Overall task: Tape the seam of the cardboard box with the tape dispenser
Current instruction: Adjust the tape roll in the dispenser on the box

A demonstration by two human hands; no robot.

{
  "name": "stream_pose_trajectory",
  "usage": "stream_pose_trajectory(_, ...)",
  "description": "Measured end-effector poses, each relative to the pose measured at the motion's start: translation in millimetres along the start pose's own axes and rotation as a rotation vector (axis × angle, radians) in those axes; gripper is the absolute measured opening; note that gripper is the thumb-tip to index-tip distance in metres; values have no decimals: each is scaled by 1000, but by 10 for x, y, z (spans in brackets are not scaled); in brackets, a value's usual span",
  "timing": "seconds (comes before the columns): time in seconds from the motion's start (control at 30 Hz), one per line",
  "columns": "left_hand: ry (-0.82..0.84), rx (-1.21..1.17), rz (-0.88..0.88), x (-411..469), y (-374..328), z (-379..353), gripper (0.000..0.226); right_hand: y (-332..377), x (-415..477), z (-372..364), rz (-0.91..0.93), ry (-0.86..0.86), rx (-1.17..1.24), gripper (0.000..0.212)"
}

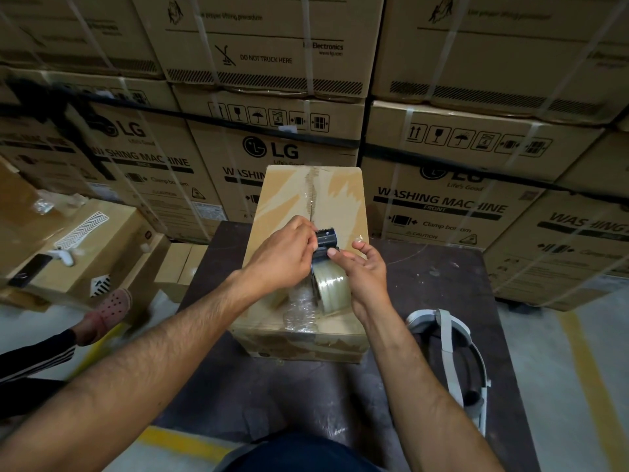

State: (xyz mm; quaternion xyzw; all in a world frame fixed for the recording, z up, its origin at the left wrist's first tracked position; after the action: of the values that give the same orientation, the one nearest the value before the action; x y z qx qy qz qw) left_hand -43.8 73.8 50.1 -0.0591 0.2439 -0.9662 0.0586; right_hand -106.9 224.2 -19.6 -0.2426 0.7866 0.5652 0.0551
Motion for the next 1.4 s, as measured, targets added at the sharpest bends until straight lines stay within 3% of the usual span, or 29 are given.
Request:
stream_pose_trajectory(0.27,42,-83,56,49,45,-9,9,29,-33,-20,88,-112,-76,53)
stream_pose_trajectory(0.4,63,-124,69,80,54,-9,9,87,-127,28,561,-256,-543,56)
stream_pose_trajectory(0.47,75,-136,78,90,62,-20,9,142,-148,-20,811,-132,-728,55)
stream_pose_trajectory(0.57,70,-149,91,93,88,-29,10,204,-79,-86,975,27,-903,54)
stream_pose_trajectory(0.77,44,-203,131,61,163,-42,12,248,1,-99,1025,65,-967,55)
stream_pose_trajectory(0.97,10,-267,138,25,197,-99,11,276,33,-156,962,97,-979,49)
stream_pose_trajectory(1.1,-175,-504,166,-132,164,-147,7,379,98,-176,876,160,-1029,48)
stream_pose_trajectory(1.2,-288,-602,284,-352,220,-310,13,441,127,-180,877,178,-1067,49)
stream_pose_trajectory(1.3,-149,-550,426,-467,216,-500,38,463,123,-215,928,191,-1125,47)
stream_pose_trajectory(1.4,-87,-535,476,-426,156,-596,49,477,115,-242,1027,186,-1200,44)
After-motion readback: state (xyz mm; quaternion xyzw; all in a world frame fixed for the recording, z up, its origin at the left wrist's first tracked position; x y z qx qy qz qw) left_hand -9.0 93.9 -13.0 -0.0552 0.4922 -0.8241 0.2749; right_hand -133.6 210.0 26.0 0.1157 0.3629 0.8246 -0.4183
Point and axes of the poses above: each hand's wrist, its own x-axis towards the middle knuckle, its own z-axis out of the back of the hand, y = z × x, the point moved 2 cm from there along x, towards the middle knuckle, and after that the axes turned 2 degrees about -x, right-handed, at the moved point
